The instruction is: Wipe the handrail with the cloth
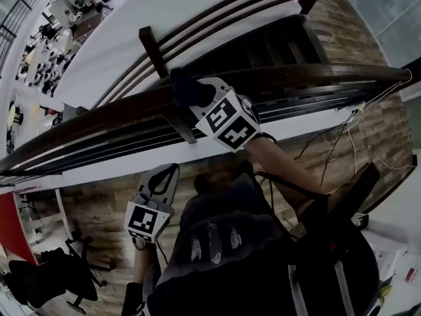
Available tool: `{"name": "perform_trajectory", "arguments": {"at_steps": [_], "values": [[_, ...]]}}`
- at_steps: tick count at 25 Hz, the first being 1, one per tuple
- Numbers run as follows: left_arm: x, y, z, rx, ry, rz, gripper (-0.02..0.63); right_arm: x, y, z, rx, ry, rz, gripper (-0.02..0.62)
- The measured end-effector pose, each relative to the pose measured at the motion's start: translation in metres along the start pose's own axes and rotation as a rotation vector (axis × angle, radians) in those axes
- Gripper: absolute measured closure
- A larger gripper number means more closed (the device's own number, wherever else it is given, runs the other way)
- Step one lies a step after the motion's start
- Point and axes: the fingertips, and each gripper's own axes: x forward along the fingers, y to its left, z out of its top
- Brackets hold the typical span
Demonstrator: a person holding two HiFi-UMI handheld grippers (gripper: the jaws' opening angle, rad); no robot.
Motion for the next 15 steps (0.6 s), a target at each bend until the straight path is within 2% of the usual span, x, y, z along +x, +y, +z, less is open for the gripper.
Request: {"name": "perform_trajectory", "arguments": {"at_steps": [3,5,7,9,11,13,15], "values": [[-0.015,0.01,-0.014,-0.04,0.007,0.036,0.6,0.016,0.038,0.02,-0.079,-0.021,0.092,0.528],[-0.016,0.009,-0.015,-0.054,0.001,0.032,0.6,0.012,0.059,0.025,-0.103,-0.059,0.148,0.528],[-0.019,0.01,-0.021,-0.071,0.004,0.024,0.6,0.002,0.076,0.016,-0.082,-0.097,0.181,0.528],[-0.022,0.013,-0.033,-0.09,0.019,0.02,0.6,-0.003,0.084,-0.016,0.016,-0.088,0.193,0.528],[-0.023,0.014,-0.041,-0.086,0.033,0.012,0.6,0.008,0.076,-0.07,0.125,-0.005,0.149,0.528],[-0.02,0.015,-0.043,-0.057,0.043,-0.001,0.6,0.034,0.058,-0.126,0.203,0.085,0.058,0.528],[-0.013,0.016,-0.043,-0.043,0.052,-0.026,0.6,0.068,0.039,-0.158,0.267,0.124,-0.026,0.528]]}}
